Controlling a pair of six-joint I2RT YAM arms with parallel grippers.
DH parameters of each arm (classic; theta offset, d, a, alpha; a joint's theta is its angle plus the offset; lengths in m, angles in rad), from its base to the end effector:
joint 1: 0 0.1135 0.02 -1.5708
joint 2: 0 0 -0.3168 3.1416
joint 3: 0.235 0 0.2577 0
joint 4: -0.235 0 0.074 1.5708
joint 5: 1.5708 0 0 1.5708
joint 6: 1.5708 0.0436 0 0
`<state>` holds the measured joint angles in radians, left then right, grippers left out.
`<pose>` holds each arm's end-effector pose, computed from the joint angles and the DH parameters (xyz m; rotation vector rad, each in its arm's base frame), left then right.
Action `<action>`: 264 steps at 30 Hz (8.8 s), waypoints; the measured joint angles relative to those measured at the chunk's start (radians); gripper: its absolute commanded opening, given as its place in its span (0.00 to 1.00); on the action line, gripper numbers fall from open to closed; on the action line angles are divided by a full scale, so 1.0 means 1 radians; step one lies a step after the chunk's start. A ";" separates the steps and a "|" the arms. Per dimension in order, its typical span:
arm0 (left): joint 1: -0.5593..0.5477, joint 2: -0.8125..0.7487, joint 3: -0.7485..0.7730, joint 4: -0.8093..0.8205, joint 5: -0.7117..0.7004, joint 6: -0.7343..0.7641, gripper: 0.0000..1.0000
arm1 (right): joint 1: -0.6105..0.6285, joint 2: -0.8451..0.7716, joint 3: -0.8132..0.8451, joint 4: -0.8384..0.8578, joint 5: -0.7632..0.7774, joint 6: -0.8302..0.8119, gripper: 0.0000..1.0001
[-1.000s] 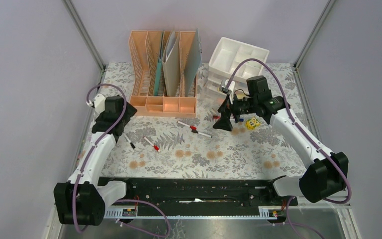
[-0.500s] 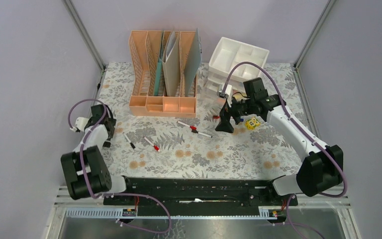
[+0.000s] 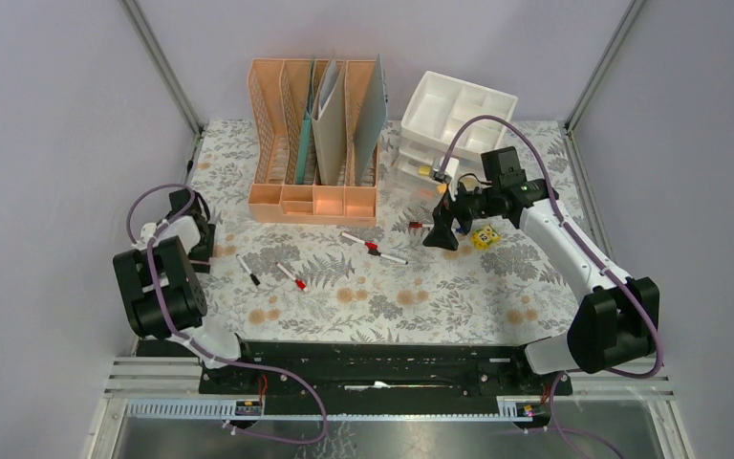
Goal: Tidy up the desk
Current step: Pick up the stationery from the corner of the board, then place the stationery in the storage box, then close the drawer in the storage box.
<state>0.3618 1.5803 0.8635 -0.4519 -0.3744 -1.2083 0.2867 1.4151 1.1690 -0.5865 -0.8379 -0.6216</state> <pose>0.2714 0.1198 0.2054 -1.9206 1.7791 0.2328 0.2767 0.1153 0.3473 -1.2862 1.7838 0.8119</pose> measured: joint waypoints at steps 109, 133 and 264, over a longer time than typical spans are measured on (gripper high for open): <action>-1.123 -0.116 -0.530 1.742 0.612 0.210 0.00 | 0.112 0.103 -0.400 1.170 -0.308 1.175 0.91; -1.164 -0.074 -0.530 1.783 0.600 0.206 0.26 | 0.114 0.114 -0.396 1.189 -0.327 1.211 0.01; -1.163 -0.861 -0.639 0.927 0.156 0.507 0.99 | 0.121 0.339 0.045 0.486 0.890 -0.095 0.00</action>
<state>-0.8013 0.7189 0.2241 0.4751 -0.2188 -0.7013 0.4080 1.7538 1.2144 -0.1005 0.0521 -0.7166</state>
